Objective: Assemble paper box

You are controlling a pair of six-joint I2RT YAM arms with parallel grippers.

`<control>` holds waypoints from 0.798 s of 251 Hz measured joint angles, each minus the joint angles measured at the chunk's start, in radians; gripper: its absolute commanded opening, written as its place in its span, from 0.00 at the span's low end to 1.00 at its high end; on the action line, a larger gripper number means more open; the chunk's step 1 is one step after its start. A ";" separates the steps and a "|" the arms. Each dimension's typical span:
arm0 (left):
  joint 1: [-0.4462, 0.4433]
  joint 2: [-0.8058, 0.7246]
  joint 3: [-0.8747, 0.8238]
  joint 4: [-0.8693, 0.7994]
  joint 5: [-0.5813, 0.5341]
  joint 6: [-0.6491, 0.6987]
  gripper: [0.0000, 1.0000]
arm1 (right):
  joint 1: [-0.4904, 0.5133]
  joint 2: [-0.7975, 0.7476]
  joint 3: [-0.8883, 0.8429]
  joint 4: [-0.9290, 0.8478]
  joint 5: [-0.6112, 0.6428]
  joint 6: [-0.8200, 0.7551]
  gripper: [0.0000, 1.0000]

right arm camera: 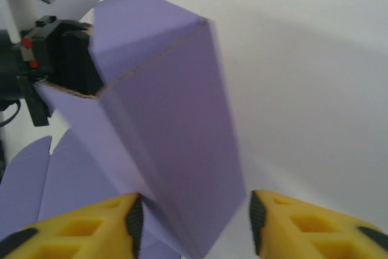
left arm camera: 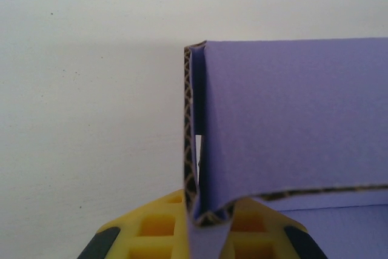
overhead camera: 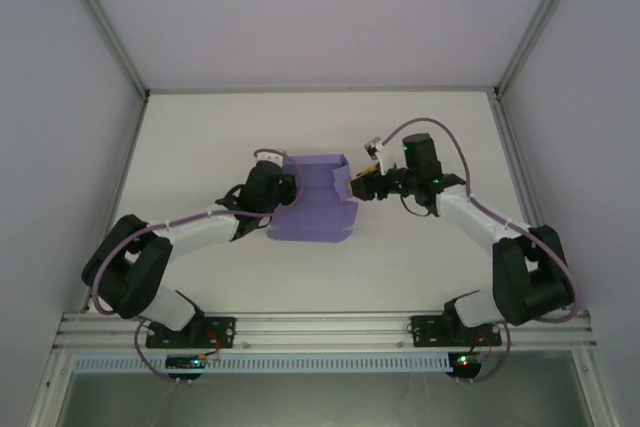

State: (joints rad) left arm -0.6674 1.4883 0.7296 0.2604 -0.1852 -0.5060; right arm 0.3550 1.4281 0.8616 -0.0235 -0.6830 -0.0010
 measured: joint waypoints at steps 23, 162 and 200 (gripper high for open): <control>0.000 0.000 0.000 0.000 0.003 0.000 0.00 | 0.035 0.027 0.024 -0.003 0.006 -0.005 0.42; 0.014 0.006 0.001 -0.033 -0.032 -0.001 0.00 | 0.232 0.081 0.085 0.005 0.563 0.158 0.50; 0.011 0.006 0.001 -0.026 -0.031 -0.001 0.00 | 0.226 0.082 0.085 0.019 0.591 0.179 0.47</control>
State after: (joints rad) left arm -0.6567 1.4940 0.7307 0.2348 -0.2165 -0.5072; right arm 0.5812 1.5101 0.9463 -0.0048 -0.0925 0.1780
